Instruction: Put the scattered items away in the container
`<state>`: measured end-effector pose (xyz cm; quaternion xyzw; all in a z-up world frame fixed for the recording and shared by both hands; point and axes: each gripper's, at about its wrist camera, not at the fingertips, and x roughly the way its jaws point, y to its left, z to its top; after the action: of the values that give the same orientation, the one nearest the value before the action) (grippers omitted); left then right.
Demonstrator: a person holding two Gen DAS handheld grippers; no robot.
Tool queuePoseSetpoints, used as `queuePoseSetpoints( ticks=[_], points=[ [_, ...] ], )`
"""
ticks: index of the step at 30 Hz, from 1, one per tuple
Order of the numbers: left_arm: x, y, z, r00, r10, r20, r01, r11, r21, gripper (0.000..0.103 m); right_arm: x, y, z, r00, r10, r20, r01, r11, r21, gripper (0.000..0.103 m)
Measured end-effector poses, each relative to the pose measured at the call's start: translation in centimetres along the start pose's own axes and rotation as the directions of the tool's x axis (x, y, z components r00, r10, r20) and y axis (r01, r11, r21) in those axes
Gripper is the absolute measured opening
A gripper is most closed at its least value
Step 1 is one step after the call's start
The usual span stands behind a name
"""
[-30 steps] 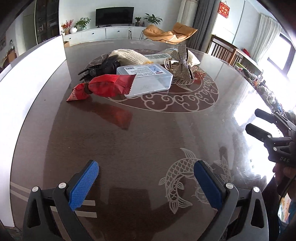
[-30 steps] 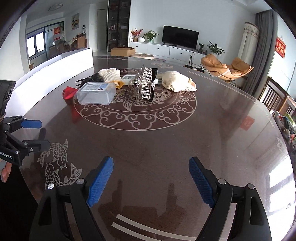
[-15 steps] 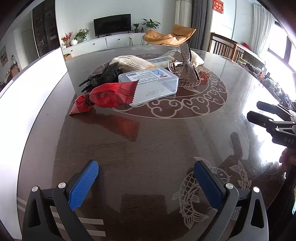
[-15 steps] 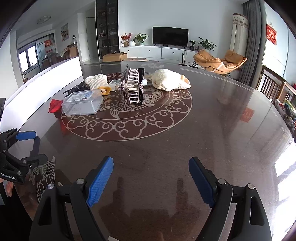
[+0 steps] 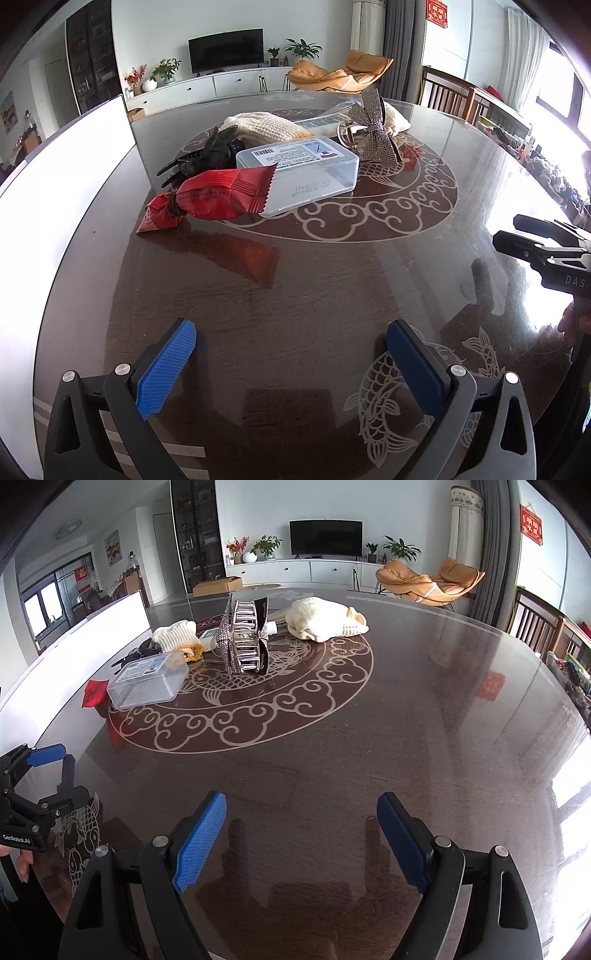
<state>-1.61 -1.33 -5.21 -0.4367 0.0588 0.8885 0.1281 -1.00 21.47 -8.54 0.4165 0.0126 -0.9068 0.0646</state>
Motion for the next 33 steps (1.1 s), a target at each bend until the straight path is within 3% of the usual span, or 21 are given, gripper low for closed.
queuePoseSetpoints(
  ticks=[7, 12, 18, 33],
  points=[
    [0.4, 0.0, 0.7, 0.999, 0.009, -0.044, -0.010, 1.000, -0.014, 0.103, 0.6, 0.1, -0.1, 1.000, 0.002, -0.025, -0.002, 1.000, -0.001, 0.085],
    [0.8, -0.1, 1.2, 0.999, 0.014, -0.036, -0.015, 1.000, -0.022, 0.103, 0.9, 0.8, 0.0, 0.999, -0.013, -0.044, 0.012, 0.999, -0.040, 0.089],
    [1.0, -0.1, 1.4, 0.999, 0.018, -0.029, -0.019, 0.999, -0.028, 0.103, 1.8, 2.2, 0.9, 0.997, 0.036, -0.074, -0.044, 0.994, -0.105, 0.090],
    [2.0, -0.1, 2.5, 0.999, 0.023, -0.031, -0.024, 0.999, -0.034, 0.103, 3.8, 2.9, 2.8, 0.995, 0.042, -0.090, -0.051, 0.993, -0.110, 0.100]
  ],
)
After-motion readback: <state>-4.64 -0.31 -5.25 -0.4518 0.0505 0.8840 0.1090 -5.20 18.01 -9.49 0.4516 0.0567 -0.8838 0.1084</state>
